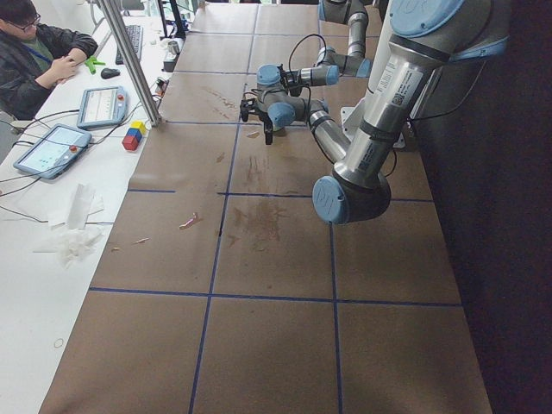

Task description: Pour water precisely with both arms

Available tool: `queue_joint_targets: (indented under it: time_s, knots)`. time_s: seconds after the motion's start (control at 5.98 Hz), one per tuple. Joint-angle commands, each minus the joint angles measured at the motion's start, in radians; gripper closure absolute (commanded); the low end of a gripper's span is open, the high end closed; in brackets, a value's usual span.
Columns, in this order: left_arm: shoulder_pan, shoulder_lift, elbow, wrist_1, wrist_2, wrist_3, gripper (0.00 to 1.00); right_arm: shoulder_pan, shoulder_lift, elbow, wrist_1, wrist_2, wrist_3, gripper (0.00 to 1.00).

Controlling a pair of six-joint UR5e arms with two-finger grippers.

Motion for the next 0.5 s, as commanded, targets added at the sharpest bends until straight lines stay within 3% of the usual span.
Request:
queue_joint_targets:
  time_s: [0.0, 0.17, 0.33]
  knots:
    - [-0.001, 0.000, 0.000, 0.000, -0.002, 0.000, 0.00, 0.009, -0.013, 0.001, 0.194, 0.099, 0.170, 1.00]
    - [-0.004, 0.000, -0.003, 0.000, -0.003, 0.000, 0.00, 0.028, -0.016, 0.001, 0.296, 0.203, 0.305, 1.00]
    - [-0.004, 0.000, -0.005, 0.000, -0.003, 0.000, 0.00, 0.048, -0.021, 0.008, 0.313, 0.273, 0.460, 1.00]
